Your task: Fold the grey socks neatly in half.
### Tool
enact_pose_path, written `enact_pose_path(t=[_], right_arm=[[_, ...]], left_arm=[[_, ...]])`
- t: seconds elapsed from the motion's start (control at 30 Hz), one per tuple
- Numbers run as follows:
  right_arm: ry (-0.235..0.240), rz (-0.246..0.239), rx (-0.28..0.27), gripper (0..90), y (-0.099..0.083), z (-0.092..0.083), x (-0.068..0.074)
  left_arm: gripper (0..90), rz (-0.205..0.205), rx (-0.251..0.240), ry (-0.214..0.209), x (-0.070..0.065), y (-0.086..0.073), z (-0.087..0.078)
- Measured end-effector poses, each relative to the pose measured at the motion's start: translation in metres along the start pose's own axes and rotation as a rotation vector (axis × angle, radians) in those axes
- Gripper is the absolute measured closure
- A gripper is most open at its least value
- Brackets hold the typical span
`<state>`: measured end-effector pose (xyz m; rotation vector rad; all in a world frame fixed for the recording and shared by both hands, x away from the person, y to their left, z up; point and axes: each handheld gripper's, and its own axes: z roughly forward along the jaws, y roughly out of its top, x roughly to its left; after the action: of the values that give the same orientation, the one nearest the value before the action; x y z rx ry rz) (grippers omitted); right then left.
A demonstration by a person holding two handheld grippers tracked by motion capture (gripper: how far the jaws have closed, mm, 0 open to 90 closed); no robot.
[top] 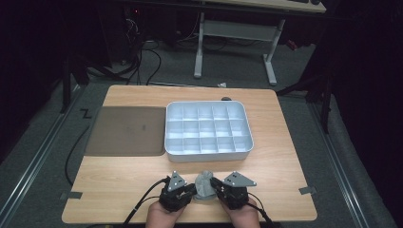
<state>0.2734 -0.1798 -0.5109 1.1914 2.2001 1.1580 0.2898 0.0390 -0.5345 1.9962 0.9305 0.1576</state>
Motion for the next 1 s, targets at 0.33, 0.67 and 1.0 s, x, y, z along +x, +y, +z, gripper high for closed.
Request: enact_pose_path(t=[0.33,0.67,1.0], right_arm=[[0.008,0.008,-0.026,86.3,-0.002,-0.004,0.003],[0.02,0.004,-0.039,86.7,-0.002,-0.006,0.004],[0.043,-0.001,0.041,88.0,-0.009,0.011,0.006]], left_arm=[[75.7,-0.006,-0.001,-0.004,0.001,0.0,0.0],[73.5,-0.01,-0.006,-0.005,0.001,0.0,0.0],[68.4,-0.027,-0.035,-0.02,0.005,0.003,-0.007]])
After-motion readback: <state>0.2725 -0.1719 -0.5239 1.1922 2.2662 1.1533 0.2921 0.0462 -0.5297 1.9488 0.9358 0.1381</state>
